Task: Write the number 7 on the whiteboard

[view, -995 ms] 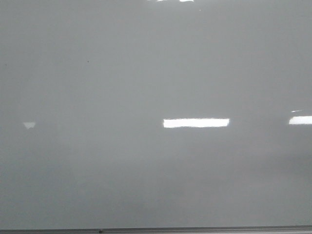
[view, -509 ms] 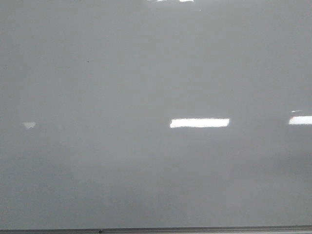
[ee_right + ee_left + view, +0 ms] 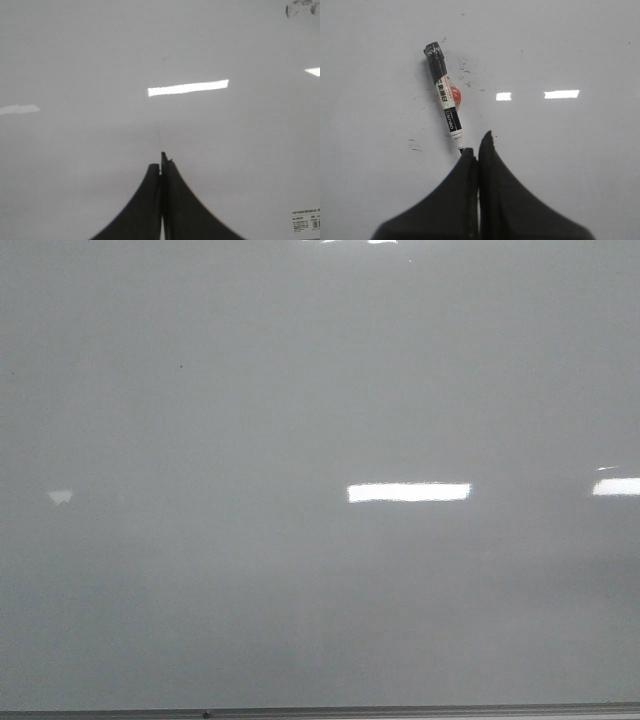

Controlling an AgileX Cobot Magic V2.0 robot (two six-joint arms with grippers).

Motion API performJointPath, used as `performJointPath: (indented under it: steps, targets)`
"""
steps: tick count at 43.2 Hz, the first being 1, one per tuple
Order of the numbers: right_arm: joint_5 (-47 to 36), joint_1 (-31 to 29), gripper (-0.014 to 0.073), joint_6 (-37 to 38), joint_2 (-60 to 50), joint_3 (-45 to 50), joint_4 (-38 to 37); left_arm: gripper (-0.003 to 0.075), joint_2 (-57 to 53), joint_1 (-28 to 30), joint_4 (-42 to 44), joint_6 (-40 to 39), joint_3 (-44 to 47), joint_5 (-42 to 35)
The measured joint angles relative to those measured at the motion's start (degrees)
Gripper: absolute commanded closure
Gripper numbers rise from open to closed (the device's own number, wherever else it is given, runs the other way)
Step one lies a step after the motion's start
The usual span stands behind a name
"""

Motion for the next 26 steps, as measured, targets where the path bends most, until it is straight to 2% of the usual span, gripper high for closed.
performJointPath:
  steps: [9,15,20,26]
  targets:
    - [-0.39,0.00,0.0664,0.00,0.00,0.00,0.00,0.0741,0.00,0.00,-0.24,0.00,0.00,-1.00]
    - [-4.41,0.00,0.0662,0.00,0.00,0.00,0.00,0.0741,0.00,0.00,-0.47,0.00,0.00,-9.05]
    - [-3.75,0.00,0.0662,0.00,0.00,-3.02,0.00,0.0741,0.00,0.00,-0.58,0.00,-0.78,-15.06]
    - [1.92,0.00,0.0662,0.00,0.50,-11.76,0.00,0.0741,0.11,0.00,-0.67,0.00,-6.45,-11.00]
